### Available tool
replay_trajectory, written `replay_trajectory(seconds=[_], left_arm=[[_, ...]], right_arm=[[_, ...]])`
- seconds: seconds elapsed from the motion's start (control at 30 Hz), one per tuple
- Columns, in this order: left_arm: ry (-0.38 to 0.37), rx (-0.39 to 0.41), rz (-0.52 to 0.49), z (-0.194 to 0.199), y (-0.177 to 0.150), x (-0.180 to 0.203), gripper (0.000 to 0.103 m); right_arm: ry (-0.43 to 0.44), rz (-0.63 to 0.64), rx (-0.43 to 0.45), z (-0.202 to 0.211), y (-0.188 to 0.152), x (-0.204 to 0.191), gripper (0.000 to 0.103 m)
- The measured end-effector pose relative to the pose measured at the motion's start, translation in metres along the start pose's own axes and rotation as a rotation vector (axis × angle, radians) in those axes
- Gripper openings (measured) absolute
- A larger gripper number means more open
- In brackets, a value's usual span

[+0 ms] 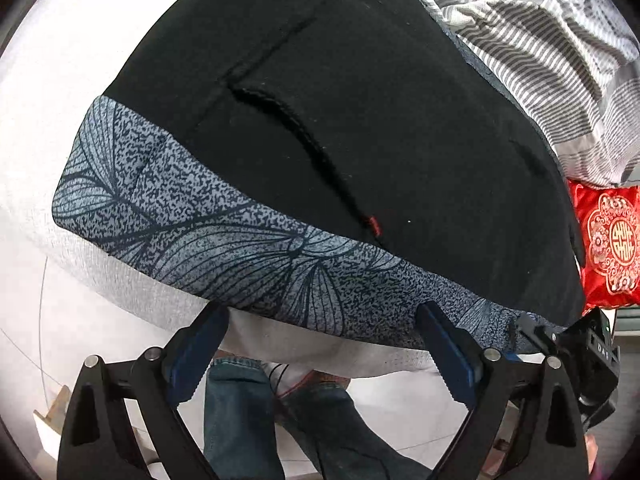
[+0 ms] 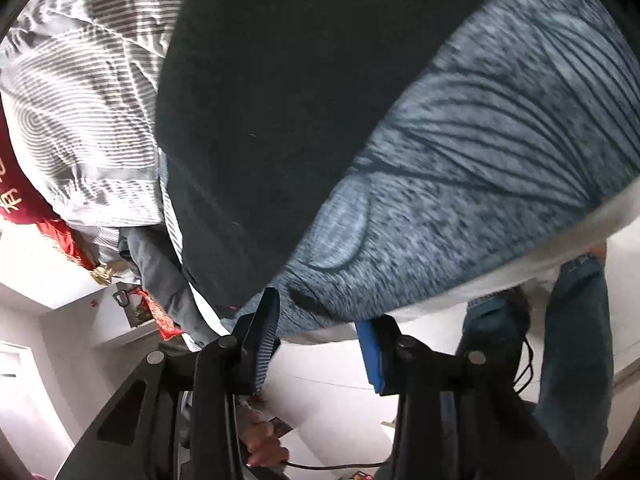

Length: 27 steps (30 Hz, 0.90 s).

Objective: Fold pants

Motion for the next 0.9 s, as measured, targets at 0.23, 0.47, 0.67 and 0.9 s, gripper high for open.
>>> replay_trajectory(seconds=[0.23, 0.47, 0.67, 0.9], left_arm=[[-0.037, -0.023, 0.041, 0.002, -0.002, 0.000, 0.096], [-0.114, 0.006, 0.079, 0.017, 0.018, 0.014, 0.096], [-0.136, -0.003, 0.183, 0.015, 0.037, 0.009, 0.052], [-0.078, 0.043, 0.036, 0.051, 0.059, 0.038, 0.019]], right_arm=[[0.103, 0.006, 0.012, 0.007, 0.010, -0.031, 0.006], [0.169, 0.038, 0.028, 0.025, 0.012, -0.051, 0.005], [0.156, 0.030, 0.014, 0.028, 0.013, -0.043, 0.005], [0.096, 0.135, 0.042, 0.044, 0.031, -0.087, 0.004]])
Point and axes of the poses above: each gripper's, at about its wrist camera, not at the fingertips, and z roughly against the way its jaws point, x to its right, y to its top, the point moved 3 cm from there along -z, roughly the way its jaws point, and after that the axes turned 9 degrees about z, right-handed, at the moved point
